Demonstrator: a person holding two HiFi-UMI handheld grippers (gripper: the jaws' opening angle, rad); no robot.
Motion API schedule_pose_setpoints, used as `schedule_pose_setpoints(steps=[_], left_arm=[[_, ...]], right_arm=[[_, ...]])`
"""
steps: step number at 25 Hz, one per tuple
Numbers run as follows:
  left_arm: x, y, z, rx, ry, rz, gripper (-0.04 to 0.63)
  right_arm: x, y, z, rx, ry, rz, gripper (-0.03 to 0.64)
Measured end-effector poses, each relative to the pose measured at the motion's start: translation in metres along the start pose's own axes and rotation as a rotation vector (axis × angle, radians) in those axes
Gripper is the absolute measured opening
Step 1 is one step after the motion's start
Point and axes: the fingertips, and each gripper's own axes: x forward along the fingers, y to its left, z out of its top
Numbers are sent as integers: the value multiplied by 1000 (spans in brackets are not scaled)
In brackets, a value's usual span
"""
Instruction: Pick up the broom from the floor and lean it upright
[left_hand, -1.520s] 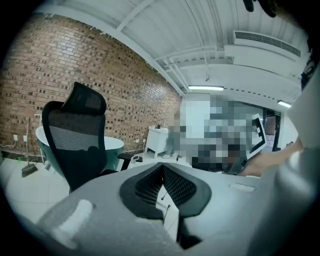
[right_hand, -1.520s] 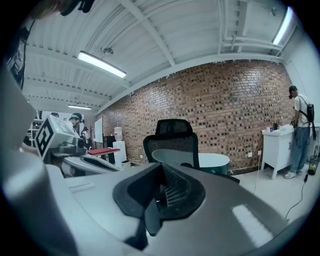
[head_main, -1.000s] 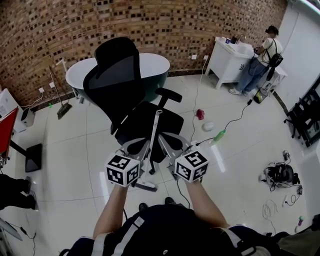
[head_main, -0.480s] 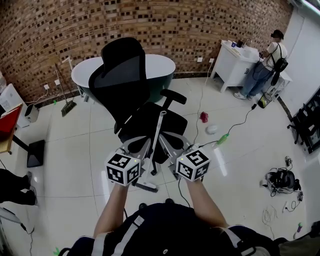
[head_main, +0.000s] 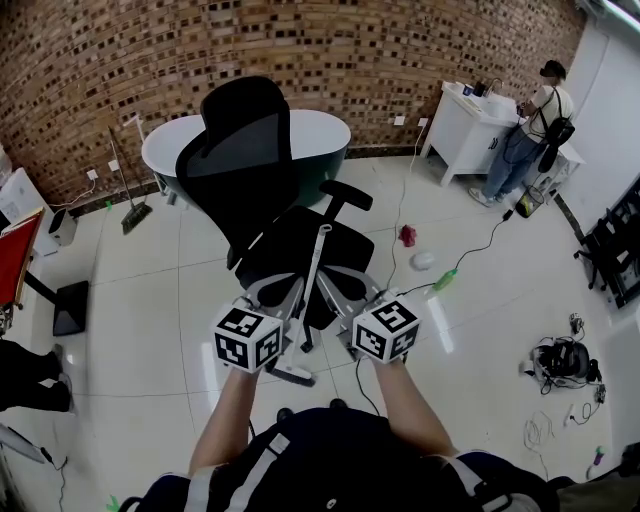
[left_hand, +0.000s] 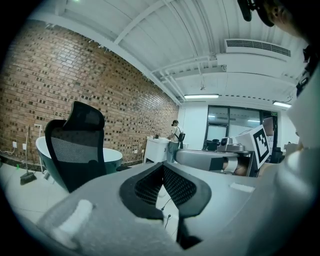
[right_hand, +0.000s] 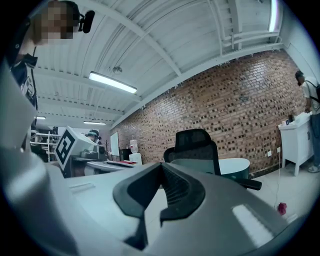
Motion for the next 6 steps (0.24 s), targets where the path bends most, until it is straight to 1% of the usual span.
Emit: schedule_pose_setpoints(steps=[6], left_arm=[[3, 4, 1, 0, 1, 0, 2]], right_arm=[[4, -2, 1, 1, -3, 6, 2]])
